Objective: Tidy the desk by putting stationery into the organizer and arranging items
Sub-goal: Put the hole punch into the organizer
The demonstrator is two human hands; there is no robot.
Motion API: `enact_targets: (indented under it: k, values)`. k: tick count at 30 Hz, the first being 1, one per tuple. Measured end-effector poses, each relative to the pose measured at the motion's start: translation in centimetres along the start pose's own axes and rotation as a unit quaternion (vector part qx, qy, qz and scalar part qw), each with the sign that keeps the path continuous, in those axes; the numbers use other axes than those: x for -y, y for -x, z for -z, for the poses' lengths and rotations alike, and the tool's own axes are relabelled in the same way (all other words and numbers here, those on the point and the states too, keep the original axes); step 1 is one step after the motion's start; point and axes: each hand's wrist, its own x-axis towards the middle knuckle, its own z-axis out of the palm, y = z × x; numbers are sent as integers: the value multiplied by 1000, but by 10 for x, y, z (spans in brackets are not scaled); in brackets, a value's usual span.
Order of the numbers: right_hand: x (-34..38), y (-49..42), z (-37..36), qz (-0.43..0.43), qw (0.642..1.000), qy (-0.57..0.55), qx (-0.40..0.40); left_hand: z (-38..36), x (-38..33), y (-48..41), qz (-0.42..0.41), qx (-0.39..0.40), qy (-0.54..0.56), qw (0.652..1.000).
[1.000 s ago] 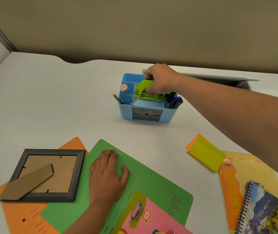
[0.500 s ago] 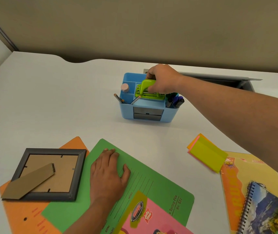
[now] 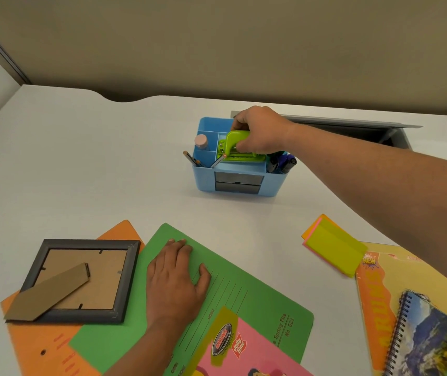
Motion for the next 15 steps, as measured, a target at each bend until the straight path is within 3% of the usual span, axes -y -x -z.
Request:
enact_targets:
  k: [10,15]
  values:
    - [2,6,1,18,998,-39,-46,0,0,0,-2,0,-8,1000]
    - [29,37,14,78,979,-89,-165,0,1,-1,-4,-1,-8,1000]
